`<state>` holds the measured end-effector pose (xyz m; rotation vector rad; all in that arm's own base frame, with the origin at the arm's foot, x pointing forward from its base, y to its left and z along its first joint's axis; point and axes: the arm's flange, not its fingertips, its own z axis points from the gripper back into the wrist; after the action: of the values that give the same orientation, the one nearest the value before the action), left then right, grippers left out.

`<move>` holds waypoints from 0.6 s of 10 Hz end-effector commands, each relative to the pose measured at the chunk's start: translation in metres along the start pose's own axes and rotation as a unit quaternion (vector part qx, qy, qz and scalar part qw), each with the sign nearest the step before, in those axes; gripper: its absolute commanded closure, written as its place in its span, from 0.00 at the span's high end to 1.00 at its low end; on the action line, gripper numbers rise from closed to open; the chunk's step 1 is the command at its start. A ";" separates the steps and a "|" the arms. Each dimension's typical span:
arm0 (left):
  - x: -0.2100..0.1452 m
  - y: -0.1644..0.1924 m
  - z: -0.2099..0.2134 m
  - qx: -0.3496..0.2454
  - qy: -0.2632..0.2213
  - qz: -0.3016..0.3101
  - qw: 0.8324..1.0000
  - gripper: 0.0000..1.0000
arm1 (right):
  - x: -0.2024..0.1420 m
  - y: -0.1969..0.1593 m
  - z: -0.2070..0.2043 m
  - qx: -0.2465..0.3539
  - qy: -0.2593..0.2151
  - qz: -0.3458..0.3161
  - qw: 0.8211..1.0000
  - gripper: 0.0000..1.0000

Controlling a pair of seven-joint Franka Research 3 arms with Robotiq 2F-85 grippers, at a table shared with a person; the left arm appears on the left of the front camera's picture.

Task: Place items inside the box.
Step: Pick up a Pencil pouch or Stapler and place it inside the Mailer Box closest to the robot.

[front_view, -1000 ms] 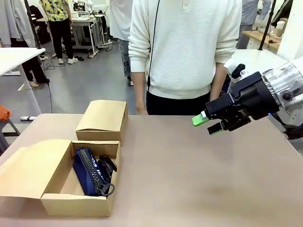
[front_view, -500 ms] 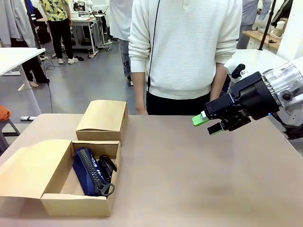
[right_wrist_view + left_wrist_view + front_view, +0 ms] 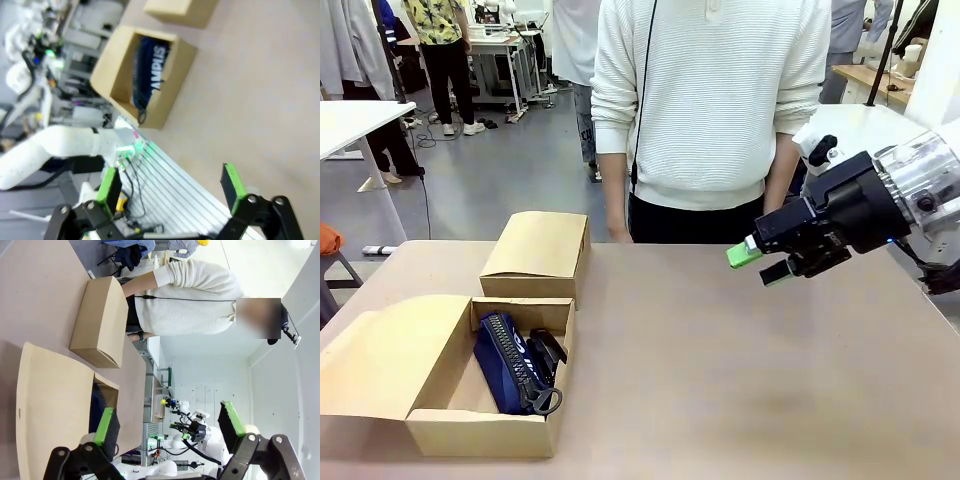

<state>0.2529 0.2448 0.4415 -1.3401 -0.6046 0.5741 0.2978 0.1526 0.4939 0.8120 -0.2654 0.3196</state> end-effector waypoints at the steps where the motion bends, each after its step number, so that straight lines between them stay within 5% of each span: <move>1: -0.001 0.000 0.000 -0.008 0.001 -0.008 1.000 1.00 | 0.008 -0.035 0.044 -0.016 0.032 -0.036 0.999 1.00; 4: -0.001 0.000 0.000 -0.008 0.001 -0.008 1.000 1.00 | -0.039 -0.108 0.102 0.008 -0.005 -0.150 0.989 1.00; 6: -0.001 0.000 0.000 -0.008 0.001 -0.008 1.000 1.00 | -0.086 -0.150 0.117 0.005 0.012 -0.230 0.973 1.00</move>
<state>0.2530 0.2447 0.4414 -1.3401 -0.6041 0.5738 0.2932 -0.0395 0.4665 0.8581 -0.0914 -0.0373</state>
